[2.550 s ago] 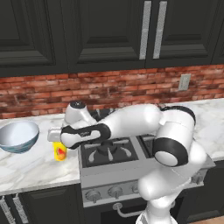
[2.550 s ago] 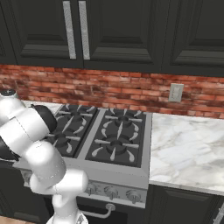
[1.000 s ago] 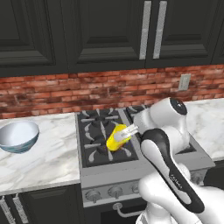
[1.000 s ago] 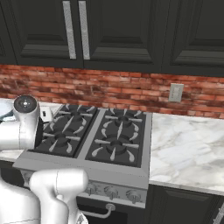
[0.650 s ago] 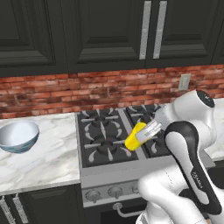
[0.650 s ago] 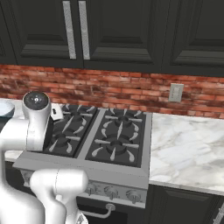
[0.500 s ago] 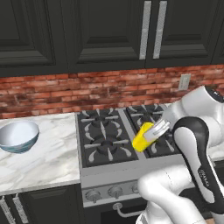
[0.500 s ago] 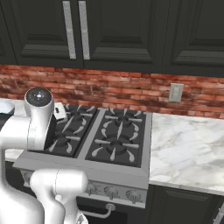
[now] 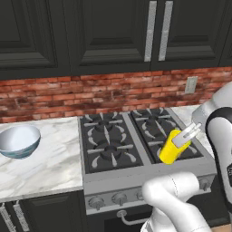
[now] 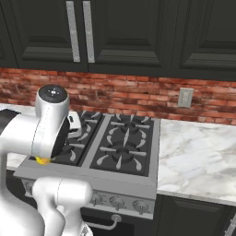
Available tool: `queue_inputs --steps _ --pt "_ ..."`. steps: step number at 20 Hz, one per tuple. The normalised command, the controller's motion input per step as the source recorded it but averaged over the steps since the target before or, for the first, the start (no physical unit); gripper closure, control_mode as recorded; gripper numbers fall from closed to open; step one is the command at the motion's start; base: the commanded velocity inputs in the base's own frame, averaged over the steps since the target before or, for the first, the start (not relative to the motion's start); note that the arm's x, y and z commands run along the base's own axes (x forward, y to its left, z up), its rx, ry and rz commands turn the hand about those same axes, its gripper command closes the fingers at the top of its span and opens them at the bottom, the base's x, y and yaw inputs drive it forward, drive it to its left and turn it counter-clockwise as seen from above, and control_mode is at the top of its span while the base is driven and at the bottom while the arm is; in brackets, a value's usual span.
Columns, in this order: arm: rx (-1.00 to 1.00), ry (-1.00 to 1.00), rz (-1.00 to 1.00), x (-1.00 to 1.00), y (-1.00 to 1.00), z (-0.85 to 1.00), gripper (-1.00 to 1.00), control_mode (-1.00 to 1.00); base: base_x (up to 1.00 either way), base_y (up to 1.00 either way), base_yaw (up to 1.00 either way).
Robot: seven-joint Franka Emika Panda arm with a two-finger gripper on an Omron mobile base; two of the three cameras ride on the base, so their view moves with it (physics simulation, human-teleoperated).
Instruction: Pick the cup and bowl from the counter and place them on the counter next to the sink.
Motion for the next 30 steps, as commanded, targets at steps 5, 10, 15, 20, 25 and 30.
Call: queue_inputs --steps 5,10,15,20,25,30 --pt "-0.07 0.20 -0.21 -0.12 -0.16 0.01 1.00 -1.00 0.00 0.00 0.00" --pt "0.00 0.00 0.00 0.00 0.00 0.00 1.00 -1.00 0.00 0.00 0.00" --pt "0.00 0.00 0.00 0.00 0.00 0.00 1.00 -1.00 0.00 0.00 0.00" --pt "0.00 0.00 0.00 0.00 0.00 0.00 1.00 1.00 0.00 0.00 0.00" --pt "0.00 0.00 0.00 0.00 0.00 0.00 1.00 1.00 -0.40 0.00 0.00" --pt "0.00 0.00 0.00 0.00 0.00 0.00 1.00 1.00 -0.97 0.01 0.00"
